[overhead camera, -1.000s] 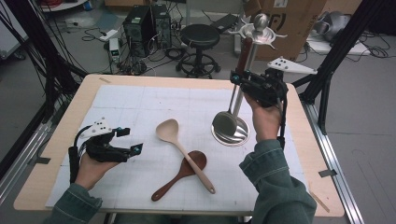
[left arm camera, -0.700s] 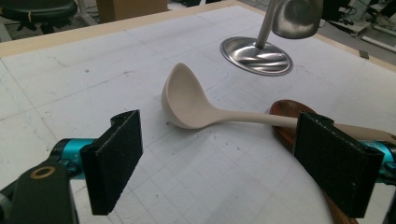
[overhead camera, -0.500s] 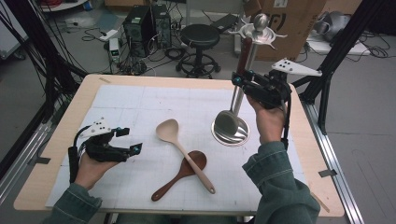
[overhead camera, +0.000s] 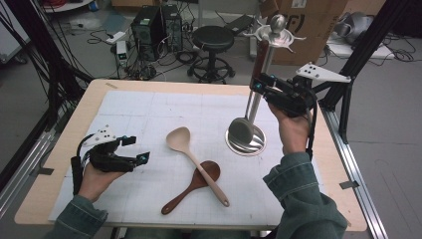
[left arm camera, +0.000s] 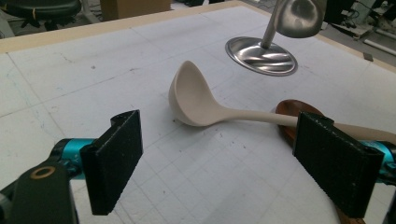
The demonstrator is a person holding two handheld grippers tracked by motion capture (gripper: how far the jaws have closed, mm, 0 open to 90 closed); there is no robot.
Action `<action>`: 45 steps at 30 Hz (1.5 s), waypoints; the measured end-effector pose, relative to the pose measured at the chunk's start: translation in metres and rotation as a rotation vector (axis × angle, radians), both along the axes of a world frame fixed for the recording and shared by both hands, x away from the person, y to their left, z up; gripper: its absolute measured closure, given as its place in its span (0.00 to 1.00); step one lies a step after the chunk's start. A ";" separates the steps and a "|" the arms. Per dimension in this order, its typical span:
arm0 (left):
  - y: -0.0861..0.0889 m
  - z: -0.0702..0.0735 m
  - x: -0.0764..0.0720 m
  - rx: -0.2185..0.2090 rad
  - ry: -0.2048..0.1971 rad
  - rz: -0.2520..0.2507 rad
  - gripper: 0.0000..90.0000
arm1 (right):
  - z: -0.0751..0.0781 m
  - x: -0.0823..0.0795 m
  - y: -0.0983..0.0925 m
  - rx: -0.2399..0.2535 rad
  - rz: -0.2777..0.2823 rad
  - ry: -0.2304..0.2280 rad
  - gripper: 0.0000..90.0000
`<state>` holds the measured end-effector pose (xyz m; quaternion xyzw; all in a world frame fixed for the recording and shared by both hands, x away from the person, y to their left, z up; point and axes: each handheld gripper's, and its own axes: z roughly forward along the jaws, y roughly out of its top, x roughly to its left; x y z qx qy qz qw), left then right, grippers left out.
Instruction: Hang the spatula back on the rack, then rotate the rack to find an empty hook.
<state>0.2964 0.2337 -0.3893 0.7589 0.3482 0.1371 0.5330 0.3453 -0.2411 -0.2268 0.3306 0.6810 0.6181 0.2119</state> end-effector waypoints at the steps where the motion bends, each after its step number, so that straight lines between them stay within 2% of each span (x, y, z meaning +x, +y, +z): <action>1: 0.000 0.000 0.000 -0.002 0.003 0.001 0.19 | 0.000 0.000 -0.001 0.003 -0.003 0.000 0.69; 8: 0.002 -0.002 0.001 0.001 0.013 0.009 0.18 | 0.006 -0.003 -0.006 -0.016 0.006 -0.003 0.73; 17: 0.003 -0.005 0.002 0.009 0.023 0.018 0.17 | 0.017 -0.005 -0.011 -0.036 0.052 -0.013 0.94; 23: 0.002 -0.005 0.002 0.014 0.026 0.017 0.16 | 0.027 -0.007 -0.014 -0.052 0.063 -0.020 0.97; 35: 0.002 -0.006 0.001 0.020 0.024 0.012 0.16 | 0.048 -0.006 -0.014 -0.061 0.050 -0.061 0.99; 45: 0.003 -0.006 0.001 0.021 0.028 0.017 0.16 | 0.055 -0.004 -0.013 -0.063 0.031 -0.085 0.99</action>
